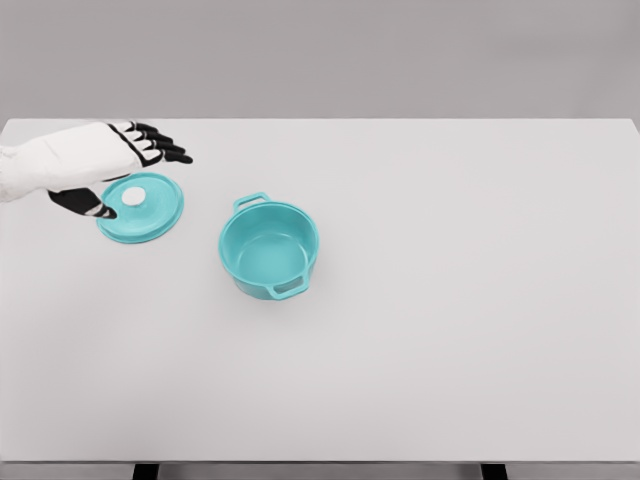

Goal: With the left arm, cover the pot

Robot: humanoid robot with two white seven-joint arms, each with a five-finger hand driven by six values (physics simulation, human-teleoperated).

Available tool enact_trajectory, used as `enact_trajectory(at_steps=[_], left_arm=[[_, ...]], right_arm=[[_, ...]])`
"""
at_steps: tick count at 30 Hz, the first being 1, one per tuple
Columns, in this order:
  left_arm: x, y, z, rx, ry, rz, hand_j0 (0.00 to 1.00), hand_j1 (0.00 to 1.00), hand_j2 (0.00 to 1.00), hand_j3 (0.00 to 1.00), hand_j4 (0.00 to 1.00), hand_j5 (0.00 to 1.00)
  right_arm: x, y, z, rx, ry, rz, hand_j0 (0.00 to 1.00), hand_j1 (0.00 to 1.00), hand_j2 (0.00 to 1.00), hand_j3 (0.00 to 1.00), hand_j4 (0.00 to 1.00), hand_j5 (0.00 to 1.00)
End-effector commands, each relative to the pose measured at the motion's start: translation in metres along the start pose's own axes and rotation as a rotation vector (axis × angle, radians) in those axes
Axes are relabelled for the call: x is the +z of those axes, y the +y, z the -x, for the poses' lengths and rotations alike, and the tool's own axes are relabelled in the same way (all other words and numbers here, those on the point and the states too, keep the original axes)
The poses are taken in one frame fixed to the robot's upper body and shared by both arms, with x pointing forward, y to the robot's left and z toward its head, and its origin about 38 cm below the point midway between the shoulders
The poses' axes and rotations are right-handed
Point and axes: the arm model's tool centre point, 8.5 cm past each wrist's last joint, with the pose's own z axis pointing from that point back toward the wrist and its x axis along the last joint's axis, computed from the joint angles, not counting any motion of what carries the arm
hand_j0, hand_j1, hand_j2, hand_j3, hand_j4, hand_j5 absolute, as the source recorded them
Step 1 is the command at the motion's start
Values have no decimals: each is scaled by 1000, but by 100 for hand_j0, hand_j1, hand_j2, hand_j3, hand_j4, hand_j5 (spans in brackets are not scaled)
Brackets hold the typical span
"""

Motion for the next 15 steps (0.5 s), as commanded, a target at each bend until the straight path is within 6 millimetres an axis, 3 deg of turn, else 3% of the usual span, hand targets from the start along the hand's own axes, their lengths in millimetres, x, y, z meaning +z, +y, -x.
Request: enact_trajectory(at_steps=[1,10,15], left_arm=[[-2,-1,-2,-1,-9,3,100,100,100,100,100,100],[1,-11,9,9,-8,25,100,100,100,100,100,100],[7,-29,31,0,-9,63,100,100,100,100,100,100]], right_arm=[[0,0,0,-2,1,0,100,100,100,100,100,100],[0,2,3,-1,6,-4,100,100,100,100,100,100],[0,2,3,-1,6,-4,100,100,100,100,100,100]])
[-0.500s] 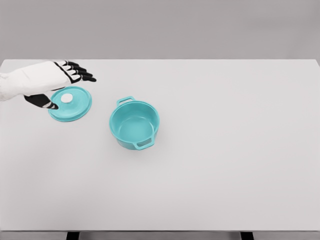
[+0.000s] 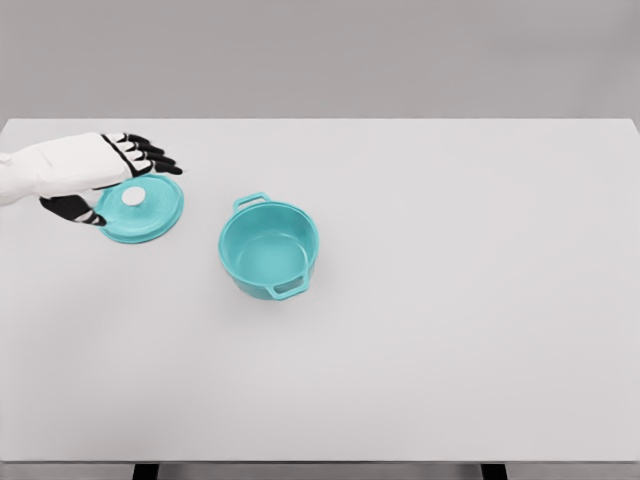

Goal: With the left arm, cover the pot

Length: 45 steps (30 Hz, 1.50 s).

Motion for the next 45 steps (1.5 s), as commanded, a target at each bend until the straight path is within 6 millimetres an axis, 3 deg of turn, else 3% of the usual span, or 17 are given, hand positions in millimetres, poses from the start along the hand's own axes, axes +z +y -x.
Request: enact_trajectory(at_steps=[1,4,6,9,12,15,16,21,39,45], left_arm=[[-2,-15,11,22,7,21,100,100,100,100,100,100],[-19,-20,36,61,33,89,100,100,100,100,100,100],[-3,-19,46,22,67,167,100,100,100,100,100,100],[-16,-15,40,10,28,190,100,100,100,100,100,100],[-13,-25,54,73,62,202,100,100,100,100,100,100],[-40,-33,62,205,116,186,100,100,100,100,100,100],[-41,-39,71,253,170,188,100,100,100,100,100,100],[-54,-46,77,312,250,197,100,100,100,100,100,100],[-73,-50,71,260,250,233,100,100,100,100,100,100],[-77,-52,69,255,247,242,87,87,87,87,87,87]], right_arm=[[0,0,0,0,0,0,100,100,100,100,100,100],[0,0,0,0,0,0,100,100,100,100,100,100],[0,0,0,0,0,0,100,100,100,100,100,100],[0,0,0,0,0,0,100,100,100,100,100,100],[0,0,0,0,0,0,100,100,100,100,100,100],[0,0,0,0,0,0,100,100,100,100,100,100],[0,0,0,0,0,0,100,100,100,100,100,100],[0,0,0,0,0,0,100,100,100,100,100,100],[0,0,0,0,0,0,100,100,100,100,100,100],[0,0,0,0,0,0,100,100,100,100,100,100]])
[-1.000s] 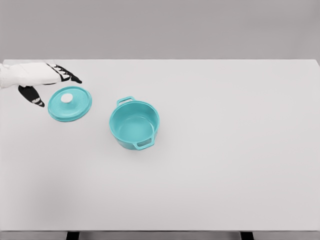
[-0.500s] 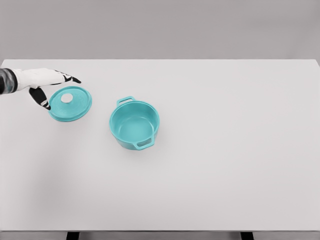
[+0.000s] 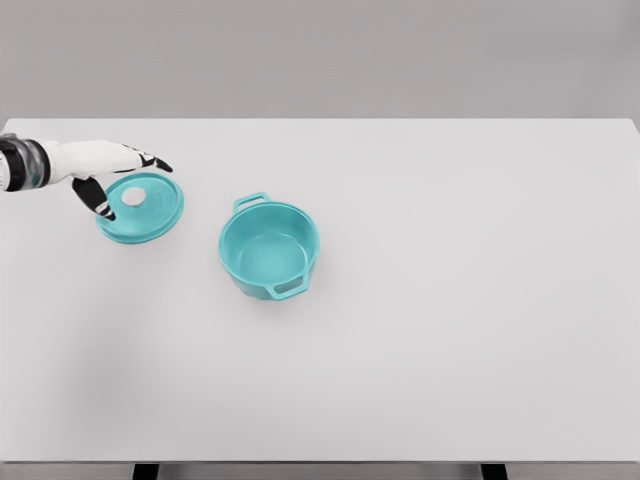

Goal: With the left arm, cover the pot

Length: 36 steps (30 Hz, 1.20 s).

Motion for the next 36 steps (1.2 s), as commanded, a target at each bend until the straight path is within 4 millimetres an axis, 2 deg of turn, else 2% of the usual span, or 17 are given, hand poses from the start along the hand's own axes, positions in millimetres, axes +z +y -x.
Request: enact_trajectory(at_steps=[1,4,7,12,27,36], left_arm=[[-1,-1,1,-11,13,7,87,87,87,87,87,87],[-1,-2,3,-12,20,10,85,85,85,85,85,85],[-1,-3,3,-11,20,12,78,78,78,78,78,78],[-1,-6,8,-3,33,19,77,77,77,77,77,77],[-12,-7,1,-16,26,29,77,77,77,77,77,77],[-14,-13,4,-15,42,44,76,76,76,76,76,76]], right_arm=[[0,0,0,0,0,0,100,100,100,100,100,100],[0,0,0,0,0,0,100,100,100,100,100,100],[0,0,0,0,0,0,100,100,100,100,100,100],[0,0,0,0,0,0,100,100,100,100,100,100],[0,0,0,0,0,0,100,100,100,100,100,100],[0,0,0,0,0,0,100,100,100,100,100,100]])
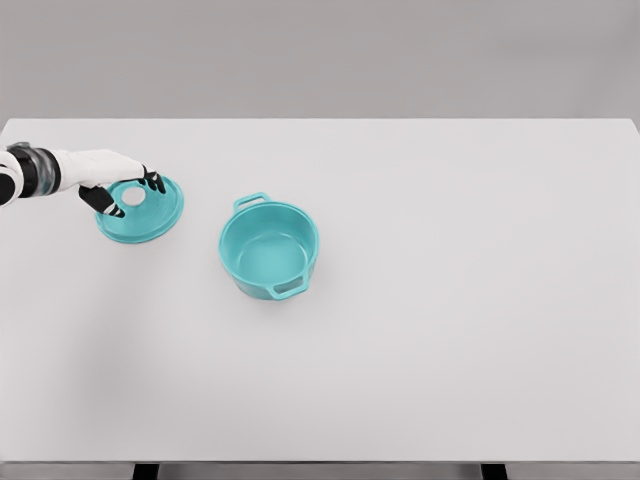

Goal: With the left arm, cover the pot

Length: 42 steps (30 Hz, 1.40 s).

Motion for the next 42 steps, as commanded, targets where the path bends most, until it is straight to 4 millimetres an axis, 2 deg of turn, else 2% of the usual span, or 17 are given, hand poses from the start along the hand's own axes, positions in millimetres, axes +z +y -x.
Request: enact_trajectory(at_steps=[1,12,16,25,42], left_arm=[[0,0,1,1,3,1,76,76,76,76,76,76],[-2,0,0,-1,22,5,69,69,69,69,69,69],[-3,-1,0,0,21,6,61,61,61,61,61,61],[-2,-1,0,-1,22,6,51,51,51,51,51,51],[6,7,1,-28,0,-9,48,48,48,48,48,48]], right_arm=[[0,0,0,0,0,0,100,100,100,100,100,100],[0,1,1,-1,1,-1,100,100,100,100,100,100],[0,0,0,0,0,0,100,100,100,100,100,100],[0,1,1,-1,1,-1,100,100,100,100,100,100],[0,0,0,0,0,0,100,100,100,100,100,100]])
